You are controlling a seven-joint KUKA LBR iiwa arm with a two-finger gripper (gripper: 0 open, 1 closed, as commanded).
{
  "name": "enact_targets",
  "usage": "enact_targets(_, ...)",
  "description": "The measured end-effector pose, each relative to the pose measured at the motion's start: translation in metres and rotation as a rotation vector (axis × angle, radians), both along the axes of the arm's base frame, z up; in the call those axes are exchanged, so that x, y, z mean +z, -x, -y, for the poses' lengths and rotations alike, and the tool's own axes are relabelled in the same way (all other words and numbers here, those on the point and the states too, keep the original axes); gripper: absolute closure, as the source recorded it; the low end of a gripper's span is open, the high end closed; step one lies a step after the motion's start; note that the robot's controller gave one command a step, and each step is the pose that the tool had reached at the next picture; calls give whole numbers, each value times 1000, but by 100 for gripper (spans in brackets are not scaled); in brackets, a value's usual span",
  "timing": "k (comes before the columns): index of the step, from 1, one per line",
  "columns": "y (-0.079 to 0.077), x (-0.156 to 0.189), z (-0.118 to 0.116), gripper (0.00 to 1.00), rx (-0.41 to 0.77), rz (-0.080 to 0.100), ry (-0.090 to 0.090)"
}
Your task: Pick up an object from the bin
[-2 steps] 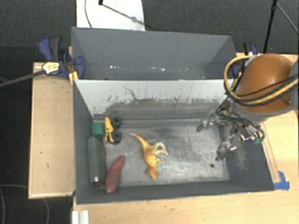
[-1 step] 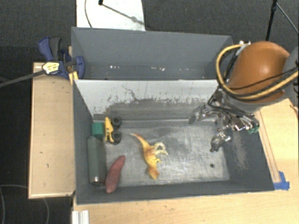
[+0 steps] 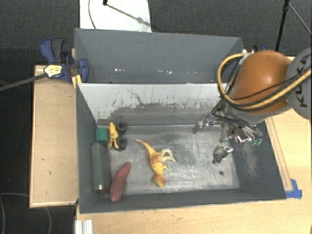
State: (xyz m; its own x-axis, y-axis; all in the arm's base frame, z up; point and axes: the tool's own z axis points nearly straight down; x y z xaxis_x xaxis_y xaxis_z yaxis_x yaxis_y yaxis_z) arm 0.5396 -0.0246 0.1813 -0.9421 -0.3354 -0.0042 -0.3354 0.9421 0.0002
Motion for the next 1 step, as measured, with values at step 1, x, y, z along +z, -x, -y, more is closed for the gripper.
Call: enact_targets(1,13,1,-17,0,208,-3,1)
